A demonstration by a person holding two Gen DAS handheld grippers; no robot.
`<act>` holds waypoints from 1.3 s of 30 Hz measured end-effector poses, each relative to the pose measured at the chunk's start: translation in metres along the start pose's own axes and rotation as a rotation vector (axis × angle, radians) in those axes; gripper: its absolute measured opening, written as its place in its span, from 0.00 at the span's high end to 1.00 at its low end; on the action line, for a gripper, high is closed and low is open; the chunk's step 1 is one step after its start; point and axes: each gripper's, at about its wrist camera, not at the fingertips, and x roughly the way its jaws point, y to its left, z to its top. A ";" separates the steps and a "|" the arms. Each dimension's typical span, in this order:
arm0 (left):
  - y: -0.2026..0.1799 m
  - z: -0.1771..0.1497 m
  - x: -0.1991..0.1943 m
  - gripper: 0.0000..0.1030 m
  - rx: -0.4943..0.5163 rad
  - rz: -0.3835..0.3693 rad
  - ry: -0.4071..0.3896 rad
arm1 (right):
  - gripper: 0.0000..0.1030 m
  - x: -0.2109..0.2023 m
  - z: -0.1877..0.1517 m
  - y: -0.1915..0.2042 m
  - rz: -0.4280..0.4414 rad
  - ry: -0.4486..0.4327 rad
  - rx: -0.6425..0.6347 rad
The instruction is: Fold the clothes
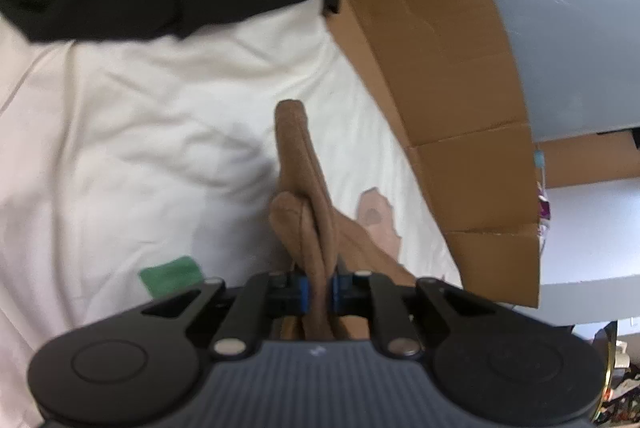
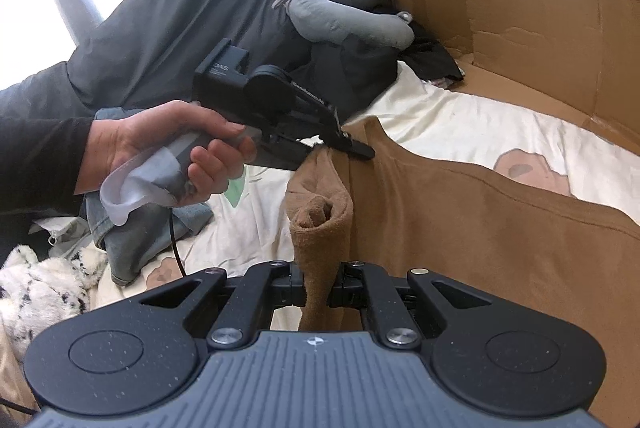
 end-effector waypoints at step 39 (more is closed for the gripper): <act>-0.213 -0.107 0.146 0.90 0.324 0.061 0.142 | 0.96 -0.144 -0.080 -0.131 -0.023 -0.061 0.291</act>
